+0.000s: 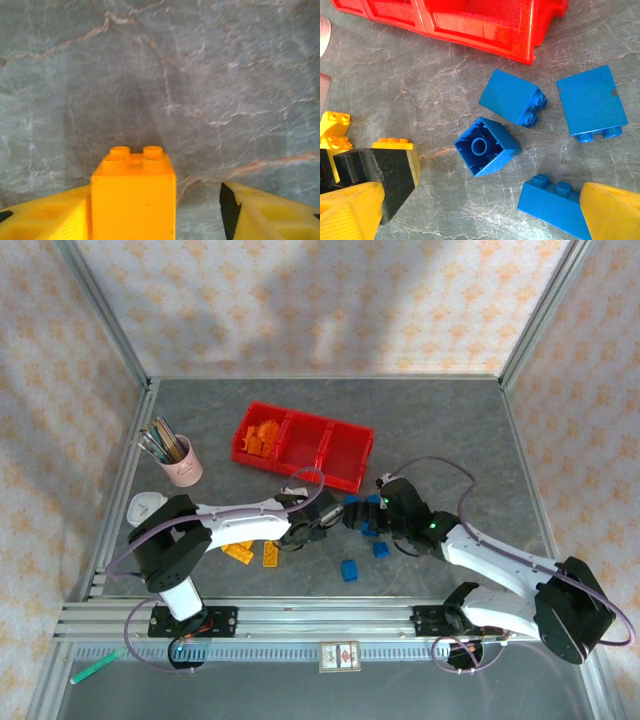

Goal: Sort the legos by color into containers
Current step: Move the lego to the bottom-center of the table, then pick up the lego from the middle-left of the table.

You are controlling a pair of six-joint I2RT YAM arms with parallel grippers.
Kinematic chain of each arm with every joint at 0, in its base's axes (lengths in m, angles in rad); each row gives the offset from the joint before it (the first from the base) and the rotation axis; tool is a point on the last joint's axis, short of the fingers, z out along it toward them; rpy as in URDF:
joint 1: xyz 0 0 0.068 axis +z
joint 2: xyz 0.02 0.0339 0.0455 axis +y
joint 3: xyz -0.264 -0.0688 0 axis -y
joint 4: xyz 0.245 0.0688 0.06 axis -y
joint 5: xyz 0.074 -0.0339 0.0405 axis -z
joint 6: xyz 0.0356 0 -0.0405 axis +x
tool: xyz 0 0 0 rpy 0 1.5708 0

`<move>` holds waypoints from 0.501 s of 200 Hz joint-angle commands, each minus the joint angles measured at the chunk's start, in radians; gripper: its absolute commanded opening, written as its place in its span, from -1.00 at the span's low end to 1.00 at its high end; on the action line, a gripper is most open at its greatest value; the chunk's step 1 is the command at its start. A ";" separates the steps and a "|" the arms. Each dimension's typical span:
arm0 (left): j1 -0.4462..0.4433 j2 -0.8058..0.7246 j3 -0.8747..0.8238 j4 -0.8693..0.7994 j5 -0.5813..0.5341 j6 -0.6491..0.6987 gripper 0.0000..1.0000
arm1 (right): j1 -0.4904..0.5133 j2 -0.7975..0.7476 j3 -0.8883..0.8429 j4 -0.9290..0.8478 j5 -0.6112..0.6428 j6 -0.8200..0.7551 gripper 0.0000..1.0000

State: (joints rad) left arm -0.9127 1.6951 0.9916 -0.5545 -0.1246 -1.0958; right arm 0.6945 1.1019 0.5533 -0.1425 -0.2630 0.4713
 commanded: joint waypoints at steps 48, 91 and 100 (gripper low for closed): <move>0.014 0.040 -0.007 0.016 -0.061 0.030 0.08 | -0.024 -0.029 -0.012 -0.001 -0.033 0.013 1.00; 0.016 0.032 -0.017 0.022 -0.071 0.043 -0.14 | -0.027 -0.036 -0.005 0.000 -0.034 0.016 1.00; 0.020 0.030 -0.016 0.016 -0.076 0.047 -0.18 | -0.029 -0.038 -0.003 0.002 -0.038 0.020 1.00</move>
State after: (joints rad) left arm -0.9070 1.7287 0.9867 -0.5388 -0.1474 -1.0702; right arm 0.6750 1.0798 0.5434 -0.1417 -0.2970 0.4755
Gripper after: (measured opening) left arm 0.430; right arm 0.998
